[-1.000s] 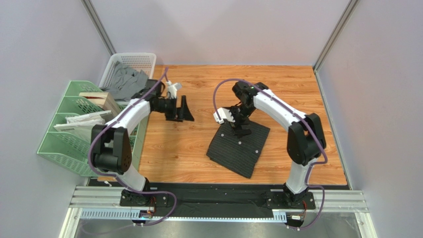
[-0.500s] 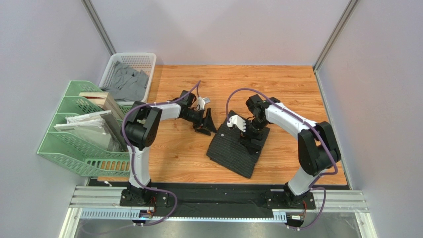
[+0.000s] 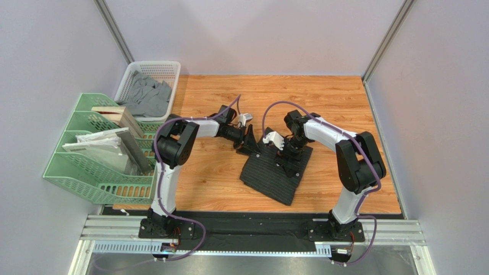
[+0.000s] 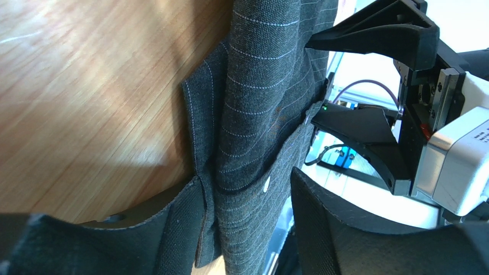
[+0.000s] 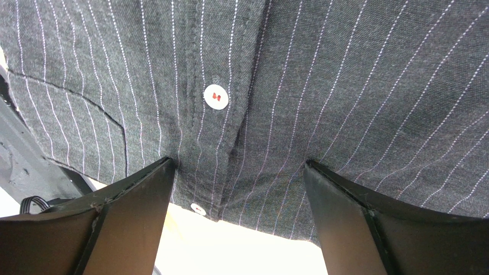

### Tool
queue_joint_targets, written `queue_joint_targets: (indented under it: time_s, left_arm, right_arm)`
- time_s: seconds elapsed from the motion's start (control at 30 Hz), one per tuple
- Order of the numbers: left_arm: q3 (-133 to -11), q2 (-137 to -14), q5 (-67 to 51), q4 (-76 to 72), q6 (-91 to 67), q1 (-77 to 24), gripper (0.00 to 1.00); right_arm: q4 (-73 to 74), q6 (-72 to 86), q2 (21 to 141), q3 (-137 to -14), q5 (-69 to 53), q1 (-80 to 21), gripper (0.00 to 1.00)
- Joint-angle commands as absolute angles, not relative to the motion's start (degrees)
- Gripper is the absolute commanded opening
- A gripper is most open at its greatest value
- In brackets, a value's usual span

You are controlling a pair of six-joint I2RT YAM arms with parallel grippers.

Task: Fold and stack the long sleeve shirts
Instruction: Fold the shirt

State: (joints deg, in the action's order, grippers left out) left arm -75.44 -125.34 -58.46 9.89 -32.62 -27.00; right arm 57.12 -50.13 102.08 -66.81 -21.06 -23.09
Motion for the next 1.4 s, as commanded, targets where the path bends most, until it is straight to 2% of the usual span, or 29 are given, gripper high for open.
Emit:
queue_joint_targets:
  time_s: [0.0, 0.2, 0.23, 0.33, 0.43, 0.53, 0.73, 0.87, 0.93, 1.03, 1.17, 1.23, 1.37]
  left_arm:
    - [-74.62, -127.80, -52.12, 8.18, -31.99, -29.35, 0.61]
    - [-74.62, -127.44, -52.30, 6.16, -32.87, -29.53, 0.43]
    - [-74.71, -127.53, -52.56, 5.46, -33.13, -29.53, 0.28]
    - [-76.02, -126.92, -52.39, 6.58, -29.82, -29.44, 0.00]
    - [-77.95, -122.27, -49.94, 14.83, -22.02, -28.04, 0.00]
    - [-84.97, -117.52, -44.23, 34.36, -9.91, -26.02, 0.00]
    - [-110.00, -116.63, -24.90, 61.04, 13.75, -24.61, 0.00]
    - [-131.86, -120.23, -10.66, 68.20, 27.40, -24.87, 0.00]
    - [-134.90, -119.97, -2.14, 66.20, 36.15, -25.57, 0.00]
    - [-130.63, -116.65, 7.54, 58.84, 48.72, -29.08, 0.00]
    - [-109.76, -113.20, 14.93, 47.39, 57.21, -35.58, 0.00]
    - [-100.43, -114.25, 19.41, 41.87, 55.74, -38.91, 0.00]
    - [-92.65, -119.43, 20.05, 40.60, 42.57, -44.37, 0.00]
  right_arm:
    - [54.93, -49.83, 104.15, -68.20, -20.12, -22.41, 0.91]
    - [54.84, -49.83, 104.77, -69.08, -20.83, -22.33, 0.91]
    - [54.76, -49.75, 104.68, -68.91, -20.92, -22.41, 0.91]
    - [54.76, -48.61, 103.72, -68.91, -21.01, -22.24, 0.91]
    - [55.02, -45.63, 101.44, -69.96, -21.79, -20.84, 0.93]
    - [55.89, -40.71, 99.76, -72.42, -24.16, -17.41, 0.94]
    - [56.16, -32.53, 97.56, -75.85, -31.11, -7.31, 0.96]
    - [56.25, -31.29, 97.29, -76.99, -32.69, -0.55, 0.96]
    - [56.34, -30.59, 97.47, -77.60, -33.22, 2.10, 0.96]
    - [56.95, -29.80, 98.43, -78.48, -34.36, 5.09, 0.96]
    - [57.13, -28.22, 99.49, -78.75, -35.68, 7.64, 0.96]
    - [57.13, -27.60, 100.02, -78.75, -36.38, 8.43, 0.96]
    - [57.92, -27.60, 99.93, -78.40, -36.65, 9.66, 0.96]
